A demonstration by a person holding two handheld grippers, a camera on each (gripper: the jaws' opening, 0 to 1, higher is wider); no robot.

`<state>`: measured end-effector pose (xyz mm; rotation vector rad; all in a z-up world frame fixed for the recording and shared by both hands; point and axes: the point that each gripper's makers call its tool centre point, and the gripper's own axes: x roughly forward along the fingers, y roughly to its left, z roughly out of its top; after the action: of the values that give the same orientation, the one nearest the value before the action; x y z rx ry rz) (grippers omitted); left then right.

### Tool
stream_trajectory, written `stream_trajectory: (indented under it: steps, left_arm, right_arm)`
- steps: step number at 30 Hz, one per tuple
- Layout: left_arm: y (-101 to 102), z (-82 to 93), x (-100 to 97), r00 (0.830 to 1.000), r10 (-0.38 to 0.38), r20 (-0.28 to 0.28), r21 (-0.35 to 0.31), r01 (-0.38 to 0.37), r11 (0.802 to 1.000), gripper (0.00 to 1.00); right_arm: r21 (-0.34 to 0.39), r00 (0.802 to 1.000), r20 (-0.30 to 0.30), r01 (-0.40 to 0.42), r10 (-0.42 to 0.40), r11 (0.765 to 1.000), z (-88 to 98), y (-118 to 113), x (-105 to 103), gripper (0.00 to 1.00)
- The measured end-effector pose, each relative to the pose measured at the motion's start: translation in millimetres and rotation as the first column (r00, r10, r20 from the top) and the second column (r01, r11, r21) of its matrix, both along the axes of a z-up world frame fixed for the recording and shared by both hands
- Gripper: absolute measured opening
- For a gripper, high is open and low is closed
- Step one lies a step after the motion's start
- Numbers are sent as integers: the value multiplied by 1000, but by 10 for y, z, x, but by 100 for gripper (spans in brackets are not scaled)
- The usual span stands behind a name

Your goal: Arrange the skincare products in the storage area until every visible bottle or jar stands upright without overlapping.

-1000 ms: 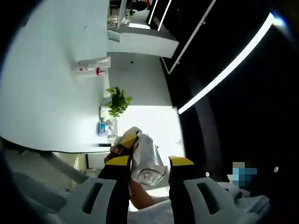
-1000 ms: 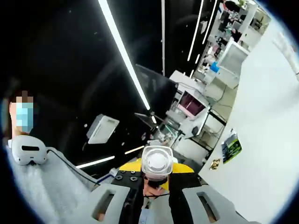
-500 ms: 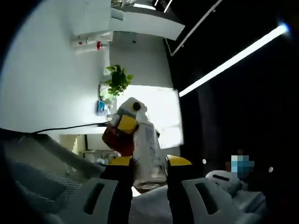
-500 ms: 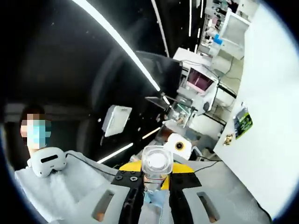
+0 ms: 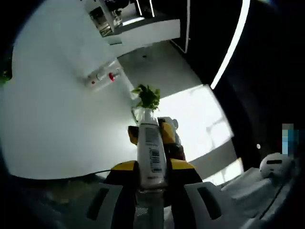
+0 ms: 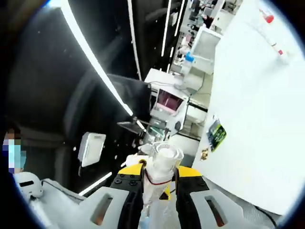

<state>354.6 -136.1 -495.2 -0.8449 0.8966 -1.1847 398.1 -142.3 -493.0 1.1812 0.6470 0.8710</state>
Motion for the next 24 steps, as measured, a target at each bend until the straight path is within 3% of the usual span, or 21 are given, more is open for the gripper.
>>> stream_trajectory:
  steps: [3,6,9,11,13,16,19,20,22,24]
  left_arm:
    - [21,-191,52,995,-1,103,164,-16,986,20]
    - [33,-367,41,971,-75,228,339,-7,941,20]
    - [23,-468,16,946,-145,291,446,0,895,20]
    - [-2,-496,12,937,-163,308,472,-2,882,20]
    - [-8,-517,2,937,-175,302,475,11,880,20]
    - [-8,-572,-87,937,-216,274,483,60,874,20]
    - [-3,-632,-126,929,-246,276,485,86,870,21]
    - [-27,-610,-204,944,-246,221,446,127,886,22]
    - [-52,-532,-230,953,-231,199,371,145,917,23]
    - [-58,-423,-295,963,-232,139,279,187,942,23]
  right_arm:
    - [-22,999,-32,32,-32,999,-138,-2,7,18]
    - [-91,997,-53,55,-60,994,-318,41,-5,20]
    - [-127,995,-66,71,-80,989,-427,38,-7,20]
    - [-112,991,-82,93,-103,989,-441,12,1,19]
    - [-106,992,-64,99,-106,989,-412,10,4,17]
    - [-142,999,32,46,-42,989,-338,47,-40,15]
    - [-189,997,74,-4,18,982,-313,88,-89,14]
    - [-207,992,112,-27,52,978,-277,110,-120,14]
    - [-217,976,190,-61,104,974,-154,149,-167,14]
    - [-226,959,235,-106,159,968,-65,185,-226,14]
